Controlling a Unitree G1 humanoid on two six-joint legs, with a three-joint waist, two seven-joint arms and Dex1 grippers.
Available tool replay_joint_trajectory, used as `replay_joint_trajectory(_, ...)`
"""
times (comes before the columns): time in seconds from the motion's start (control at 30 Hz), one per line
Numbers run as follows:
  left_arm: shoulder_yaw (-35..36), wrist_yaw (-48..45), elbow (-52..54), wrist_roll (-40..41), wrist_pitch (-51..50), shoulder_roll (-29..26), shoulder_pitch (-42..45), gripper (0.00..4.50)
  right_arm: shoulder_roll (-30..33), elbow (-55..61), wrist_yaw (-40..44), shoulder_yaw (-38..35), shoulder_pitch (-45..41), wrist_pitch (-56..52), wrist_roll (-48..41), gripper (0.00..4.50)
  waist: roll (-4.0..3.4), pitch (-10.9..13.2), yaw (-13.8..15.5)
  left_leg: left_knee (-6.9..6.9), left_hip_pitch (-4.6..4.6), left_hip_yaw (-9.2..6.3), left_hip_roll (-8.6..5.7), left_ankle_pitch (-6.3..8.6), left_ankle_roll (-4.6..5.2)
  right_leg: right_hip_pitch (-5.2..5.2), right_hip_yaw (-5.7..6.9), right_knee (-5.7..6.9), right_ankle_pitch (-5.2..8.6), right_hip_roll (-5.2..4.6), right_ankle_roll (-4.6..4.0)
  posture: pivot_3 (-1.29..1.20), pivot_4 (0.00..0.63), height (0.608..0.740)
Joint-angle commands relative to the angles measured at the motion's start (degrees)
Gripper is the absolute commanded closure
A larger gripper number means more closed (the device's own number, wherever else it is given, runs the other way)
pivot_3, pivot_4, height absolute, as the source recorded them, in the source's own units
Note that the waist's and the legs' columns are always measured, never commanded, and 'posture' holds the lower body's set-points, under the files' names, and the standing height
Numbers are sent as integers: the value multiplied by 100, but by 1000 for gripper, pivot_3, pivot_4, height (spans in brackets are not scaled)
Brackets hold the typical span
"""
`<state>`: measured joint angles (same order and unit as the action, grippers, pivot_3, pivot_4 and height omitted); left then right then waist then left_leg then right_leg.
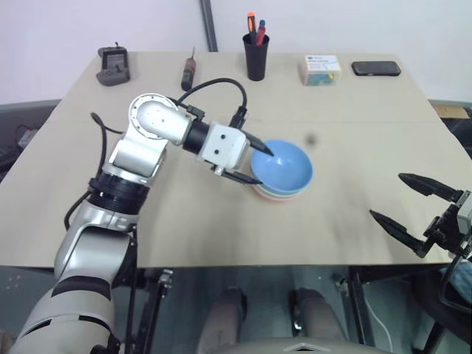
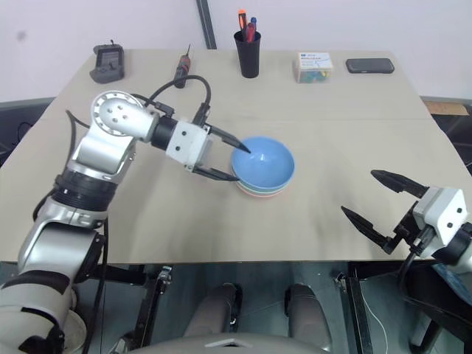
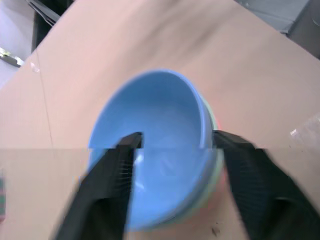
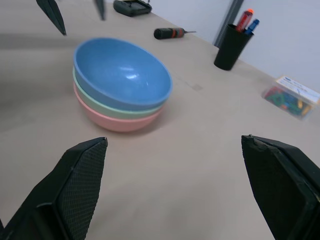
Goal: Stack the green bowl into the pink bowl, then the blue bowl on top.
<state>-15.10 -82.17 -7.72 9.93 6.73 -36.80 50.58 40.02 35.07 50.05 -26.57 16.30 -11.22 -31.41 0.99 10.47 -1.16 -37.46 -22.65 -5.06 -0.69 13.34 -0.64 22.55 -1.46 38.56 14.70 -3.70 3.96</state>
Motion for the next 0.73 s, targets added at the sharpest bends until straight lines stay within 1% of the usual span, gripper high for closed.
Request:
replay_joint_trajectory(0.03, 644, 778, 548, 488, -1075, 16, -308, 1486, 106, 126, -112, 287, -268, -160, -3, 0, 0, 0, -16, 0, -2, 0, 1, 0, 0, 3, 0, 1, 0, 0, 0, 0, 150, 740)
replay_joint_trajectory(0.1, 982, 1304, 832, 656, -1476, 85, -708, 1486, 160, 48, -227, 559, -527, -395, 21, 0, -1, 0, -37, 1, -2, -3, 3, 0, 0, 5, 2, 2, 0, 1, 0, 0, 150, 740)
replay_joint_trajectory(0.17, 1328, 1826, 1320, 775, -2036, 24, -1312, 1486, 195, -102, -292, 853, -865, -632, 23, 0, -1, 0, -54, 2, -2, -4, 4, 0, 0, 5, 3, 3, 0, 1, 0, 0, 150, 740)
replay_joint_trajectory(0.23, 1596, 2061, 1854, 909, -2416, -141, -1909, 1486, 242, -257, -210, 987, -1071, -734, -16, 0, 0, 0, -82, 2, -1, -1, 5, 0, 0, 5, 0, 1, 0, 0, 0, 0, 150, 740)
replay_joint_trajectory(0.3, 1938, 2108, 2305, 1320, -3034, -383, -2460, 1486, 326, -431, -12, 999, -1184, -735, -73, 0, 0, 1, -87, 4, -3, -1, 6, 0, 0, 7, 0, 0, 0, 0, -1, 0, 150, 740)
replay_joint_trajectory(0.37, 2449, 2075, 2694, 1754, -3517, -676, -3137, 1486, 455, -658, 226, 888, -1247, -737, -169, 0, -1, 2, -84, 8, -5, -1, 8, 0, 0, 9, 0, -3, 0, 0, -1, 0, 150, 740)
replay_joint_trajectory(0.43, 2918, 2031, 3001, 1973, -3709, -929, -3780, 1486, 608, -849, 452, 722, -1236, -769, -281, 0, -1, 1, -81, 9, -4, 0, 12, 0, 0, 9, 0, -6, 0, 0, -2, 0, 150, 740)
replay_joint_trajectory(0.57, 3781, 1962, 3192, 2213, -3764, -1192, -4785, 1486, 910, -1155, 817, 401, -1144, -788, -363, 0, -1, 1, -27, 11, -2, 2, 20, 1, 0, 7, 1, -10, 1, -2, -3, 0, 150, 740)
replay_joint_trajectory(0.63, 3957, 1940, 3111, 2251, -3748, -1234, -5068, 1486, 965, -1238, 886, 325, -1157, -798, -391, 0, -1, 1, 16, 11, 0, 6, 18, 1, 0, 6, 1, -11, 1, -1, -3, 0, 150, 740)
replay_joint_trajectory(0.73, 4015, 1945, 2887, 2111, -3554, -1267, -5315, 1486, 994, -1255, 934, 304, -1160, -810, -379, 0, 0, 0, 53, 11, 2, 6, 20, 0, 0, 4, 3, -13, 1, 0, -4, 0, 150, 740)
